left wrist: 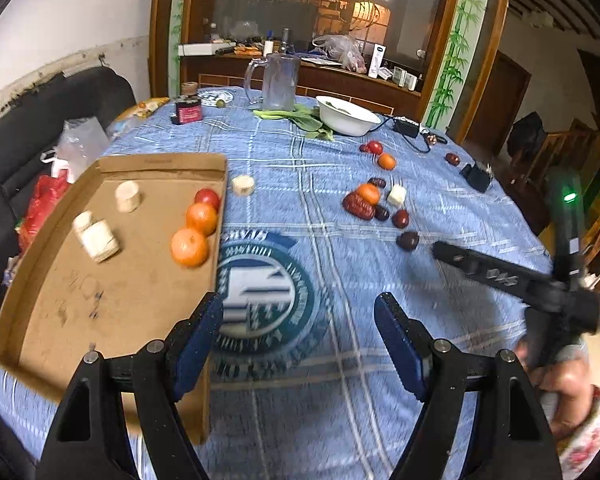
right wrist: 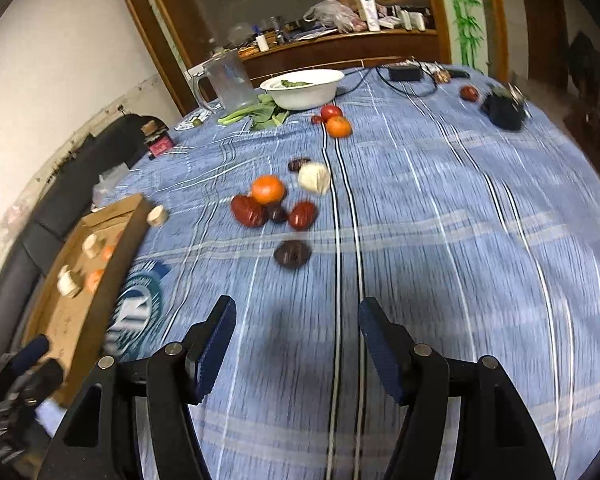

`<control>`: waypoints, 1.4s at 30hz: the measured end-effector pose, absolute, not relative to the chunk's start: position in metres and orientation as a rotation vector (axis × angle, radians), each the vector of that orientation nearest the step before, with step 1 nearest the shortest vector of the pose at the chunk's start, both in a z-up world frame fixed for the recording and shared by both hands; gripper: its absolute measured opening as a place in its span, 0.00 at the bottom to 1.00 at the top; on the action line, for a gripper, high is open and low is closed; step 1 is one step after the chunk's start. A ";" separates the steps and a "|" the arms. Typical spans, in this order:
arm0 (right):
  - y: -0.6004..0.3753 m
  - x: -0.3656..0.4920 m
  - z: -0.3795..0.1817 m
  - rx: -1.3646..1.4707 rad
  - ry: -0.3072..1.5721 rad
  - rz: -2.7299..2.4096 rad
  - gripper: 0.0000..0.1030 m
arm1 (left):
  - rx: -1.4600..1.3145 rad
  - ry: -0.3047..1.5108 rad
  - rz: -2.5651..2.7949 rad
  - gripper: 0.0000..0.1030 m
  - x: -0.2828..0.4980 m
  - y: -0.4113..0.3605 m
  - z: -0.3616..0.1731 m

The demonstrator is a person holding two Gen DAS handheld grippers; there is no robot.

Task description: Organize fruits

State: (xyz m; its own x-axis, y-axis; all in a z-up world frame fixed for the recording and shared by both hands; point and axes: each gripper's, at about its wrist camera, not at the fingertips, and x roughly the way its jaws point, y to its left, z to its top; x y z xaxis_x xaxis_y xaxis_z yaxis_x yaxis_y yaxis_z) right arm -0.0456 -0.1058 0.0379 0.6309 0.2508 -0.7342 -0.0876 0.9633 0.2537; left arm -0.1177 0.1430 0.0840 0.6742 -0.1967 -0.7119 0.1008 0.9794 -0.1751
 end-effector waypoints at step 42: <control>-0.106 -0.006 0.021 0.167 0.878 0.211 0.28 | -0.043 0.956 -0.340 0.32 0.060 0.041 0.013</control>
State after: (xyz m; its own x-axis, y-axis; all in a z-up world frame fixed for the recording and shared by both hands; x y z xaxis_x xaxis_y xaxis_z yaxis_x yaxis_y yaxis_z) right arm -0.0057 -0.1060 0.0211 0.6200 0.2510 -0.7433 -0.1145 0.9662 0.2308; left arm 0.0602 0.0413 0.0129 0.5282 -0.3033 -0.7932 0.2653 0.9462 -0.1851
